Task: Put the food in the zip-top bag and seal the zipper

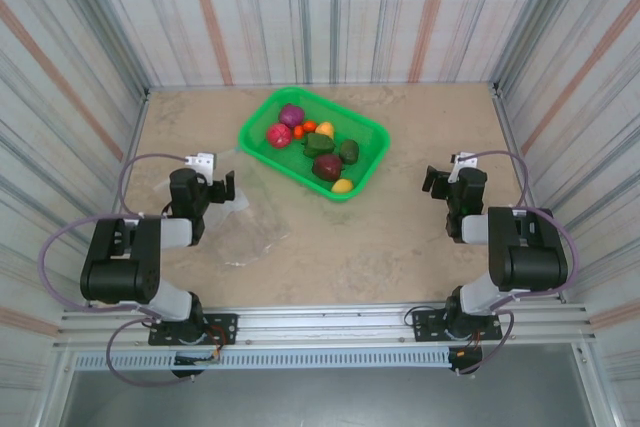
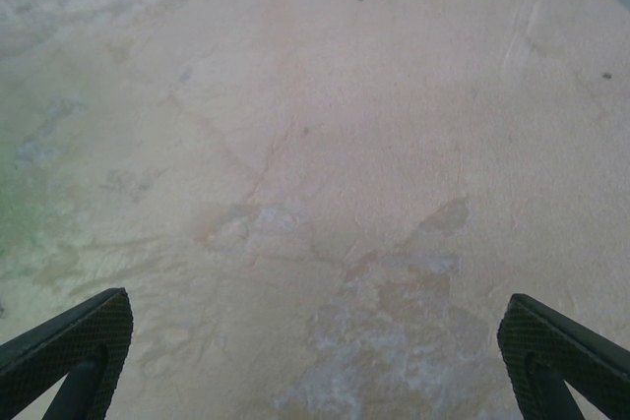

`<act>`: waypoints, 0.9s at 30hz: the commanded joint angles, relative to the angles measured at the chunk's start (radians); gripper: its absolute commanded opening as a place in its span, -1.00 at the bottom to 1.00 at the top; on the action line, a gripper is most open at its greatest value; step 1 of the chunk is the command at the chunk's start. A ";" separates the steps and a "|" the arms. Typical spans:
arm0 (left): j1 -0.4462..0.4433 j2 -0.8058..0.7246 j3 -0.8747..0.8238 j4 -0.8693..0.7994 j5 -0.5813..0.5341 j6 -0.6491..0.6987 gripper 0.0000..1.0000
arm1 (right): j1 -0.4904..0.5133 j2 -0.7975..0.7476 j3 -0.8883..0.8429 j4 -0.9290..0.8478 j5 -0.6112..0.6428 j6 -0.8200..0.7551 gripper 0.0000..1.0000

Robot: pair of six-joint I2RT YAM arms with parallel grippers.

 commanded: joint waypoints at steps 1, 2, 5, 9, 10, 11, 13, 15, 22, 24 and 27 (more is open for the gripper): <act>-0.042 -0.133 0.066 -0.130 -0.080 0.035 0.97 | 0.023 -0.133 0.118 -0.266 0.044 -0.027 0.98; -0.059 -0.164 0.066 -0.125 -0.117 0.039 0.97 | 0.041 -0.164 0.161 -0.336 0.060 -0.032 0.98; -0.111 -0.260 0.098 -0.188 -0.219 -0.014 0.97 | 0.127 -0.207 0.272 -0.447 0.073 -0.113 0.98; -0.177 -0.390 0.181 -0.304 -0.261 -0.020 0.97 | 0.252 -0.229 0.462 -0.565 0.103 -0.079 0.98; -0.193 -0.424 0.199 -0.350 -0.261 -0.047 0.97 | 0.282 -0.233 0.513 -0.602 0.110 -0.047 0.98; -0.210 -0.471 0.227 -0.435 -0.245 -0.085 0.97 | 0.317 -0.240 0.564 -0.649 0.112 0.005 0.98; -0.254 -0.558 0.281 -0.606 -0.181 -0.139 0.97 | 0.375 -0.271 0.640 -0.733 0.077 0.119 0.98; -0.344 -0.640 0.308 -0.714 -0.207 -0.211 0.97 | 0.448 -0.322 0.671 -0.786 0.053 0.163 0.98; -0.743 -0.708 0.535 -1.305 -0.536 -0.423 0.97 | 0.666 -0.493 0.757 -1.177 0.129 0.204 0.98; -0.795 -0.665 0.646 -1.530 -0.526 -0.530 0.97 | 0.681 -0.499 0.869 -1.397 0.177 0.251 0.98; -0.798 -0.607 0.784 -1.813 -0.433 -0.674 0.97 | 0.738 -0.478 1.057 -1.684 0.321 0.258 0.98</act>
